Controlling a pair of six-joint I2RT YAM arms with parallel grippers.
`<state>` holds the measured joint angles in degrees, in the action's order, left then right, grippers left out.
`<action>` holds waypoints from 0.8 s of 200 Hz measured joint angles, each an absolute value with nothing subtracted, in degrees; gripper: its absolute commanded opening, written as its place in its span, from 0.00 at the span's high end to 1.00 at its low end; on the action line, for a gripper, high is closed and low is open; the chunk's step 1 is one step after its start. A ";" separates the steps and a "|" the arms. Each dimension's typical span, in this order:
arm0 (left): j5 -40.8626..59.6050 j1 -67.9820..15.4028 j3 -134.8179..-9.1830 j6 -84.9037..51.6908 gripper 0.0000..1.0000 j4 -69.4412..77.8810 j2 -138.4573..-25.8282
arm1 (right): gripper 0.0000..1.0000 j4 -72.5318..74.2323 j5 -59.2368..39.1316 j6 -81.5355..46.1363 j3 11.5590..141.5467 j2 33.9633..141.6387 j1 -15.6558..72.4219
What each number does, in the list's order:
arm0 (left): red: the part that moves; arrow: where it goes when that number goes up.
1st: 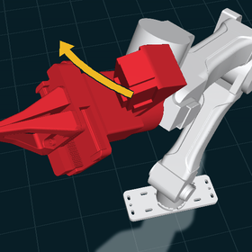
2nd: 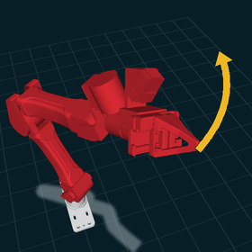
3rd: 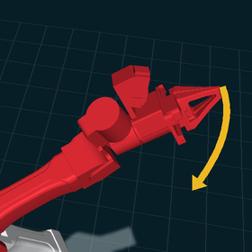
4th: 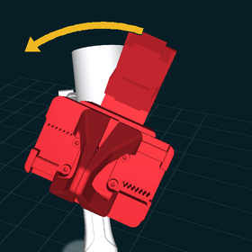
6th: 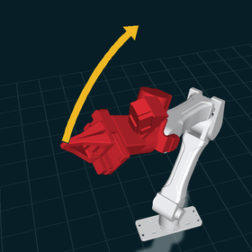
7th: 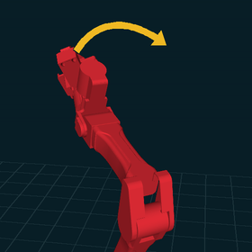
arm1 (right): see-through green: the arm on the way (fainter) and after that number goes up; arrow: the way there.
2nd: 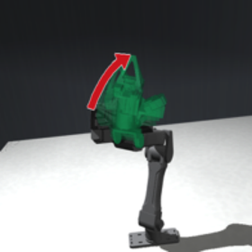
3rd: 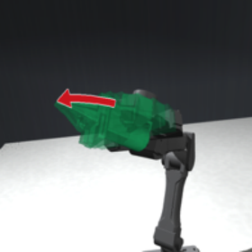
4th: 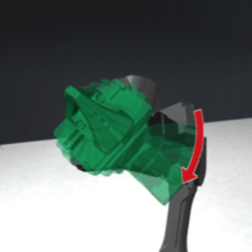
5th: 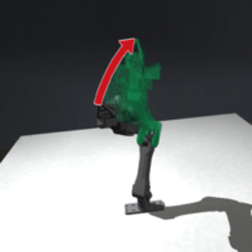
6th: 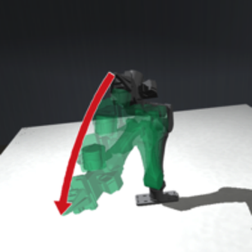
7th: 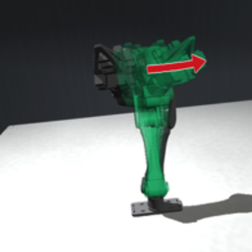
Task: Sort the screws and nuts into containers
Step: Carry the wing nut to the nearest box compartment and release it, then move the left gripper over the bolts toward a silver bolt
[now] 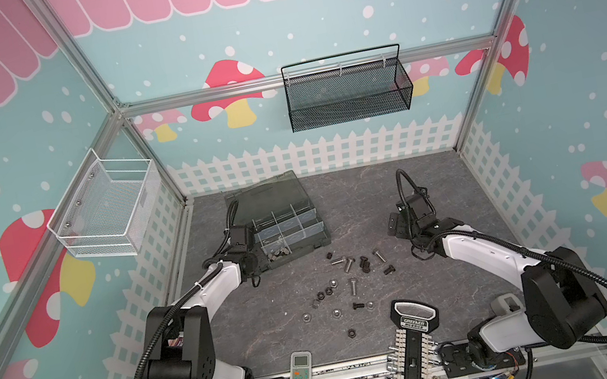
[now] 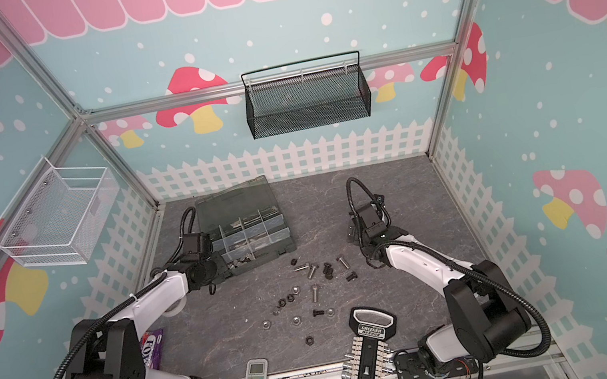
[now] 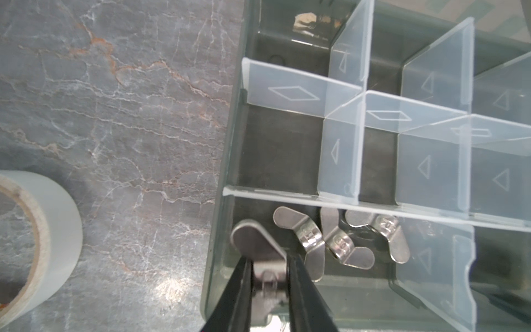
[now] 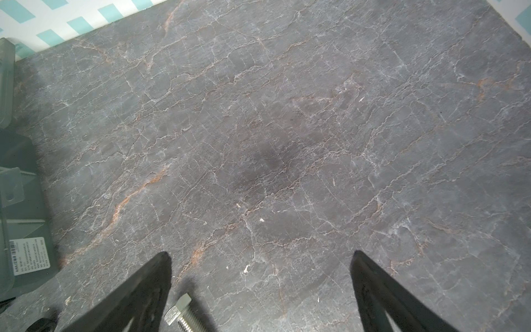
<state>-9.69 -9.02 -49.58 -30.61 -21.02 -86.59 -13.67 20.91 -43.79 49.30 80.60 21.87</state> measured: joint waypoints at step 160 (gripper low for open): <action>-10.81 -10.63 -43.92 -31.03 0.52 -19.38 -71.55 | 0.02 -13.67 21.04 -43.79 49.23 78.70 21.87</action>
